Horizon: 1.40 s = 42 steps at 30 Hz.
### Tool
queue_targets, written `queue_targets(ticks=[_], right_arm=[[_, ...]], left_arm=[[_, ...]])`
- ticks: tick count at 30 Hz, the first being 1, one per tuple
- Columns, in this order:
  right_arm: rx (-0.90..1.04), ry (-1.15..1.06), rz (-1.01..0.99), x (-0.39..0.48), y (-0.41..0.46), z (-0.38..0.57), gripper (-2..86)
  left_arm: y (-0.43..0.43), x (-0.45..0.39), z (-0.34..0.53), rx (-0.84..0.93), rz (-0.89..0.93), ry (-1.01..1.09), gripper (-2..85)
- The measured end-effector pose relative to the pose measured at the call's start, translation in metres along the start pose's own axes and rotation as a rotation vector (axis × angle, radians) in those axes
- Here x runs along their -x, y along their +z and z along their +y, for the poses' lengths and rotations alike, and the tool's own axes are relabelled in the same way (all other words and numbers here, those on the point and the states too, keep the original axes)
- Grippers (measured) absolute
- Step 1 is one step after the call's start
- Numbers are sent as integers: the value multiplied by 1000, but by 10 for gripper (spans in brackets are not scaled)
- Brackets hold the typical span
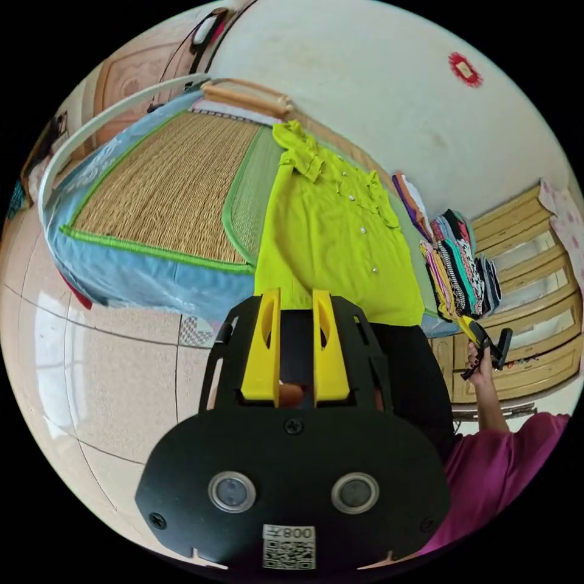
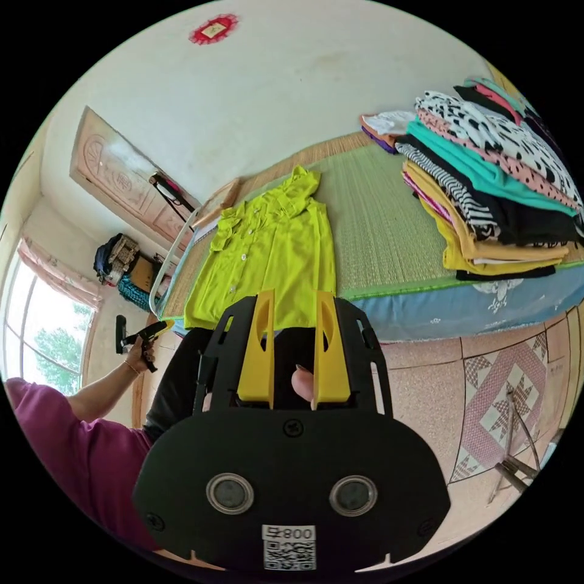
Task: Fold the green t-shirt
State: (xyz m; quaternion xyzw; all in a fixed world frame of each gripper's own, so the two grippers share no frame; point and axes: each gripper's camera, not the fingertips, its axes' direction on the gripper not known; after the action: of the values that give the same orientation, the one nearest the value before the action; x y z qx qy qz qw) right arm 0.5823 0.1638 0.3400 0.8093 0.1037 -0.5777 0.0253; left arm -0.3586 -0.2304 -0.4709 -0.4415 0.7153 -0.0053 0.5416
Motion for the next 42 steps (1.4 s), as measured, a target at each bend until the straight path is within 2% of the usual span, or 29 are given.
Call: queue_targets(ticks=[6, 13, 18, 28, 42], right_arm=[[80, 136, -58, -56, 52, 14, 108], [125, 213, -106, -102, 102, 19, 111], [155, 245, -148, -128, 139, 23, 112], [161, 276, -290, -158, 197, 39, 111], [196, 287, -343, -171, 234, 68, 69]], left_arm=[[33, 83, -1, 22, 202, -198, 95], [60, 133, -2, 61, 287, -257, 80], [69, 162, 5, 57, 350, -274, 38], [69, 199, 25, 37, 414, -295, 8], [55, 231, 55, 31, 392, -333, 77]])
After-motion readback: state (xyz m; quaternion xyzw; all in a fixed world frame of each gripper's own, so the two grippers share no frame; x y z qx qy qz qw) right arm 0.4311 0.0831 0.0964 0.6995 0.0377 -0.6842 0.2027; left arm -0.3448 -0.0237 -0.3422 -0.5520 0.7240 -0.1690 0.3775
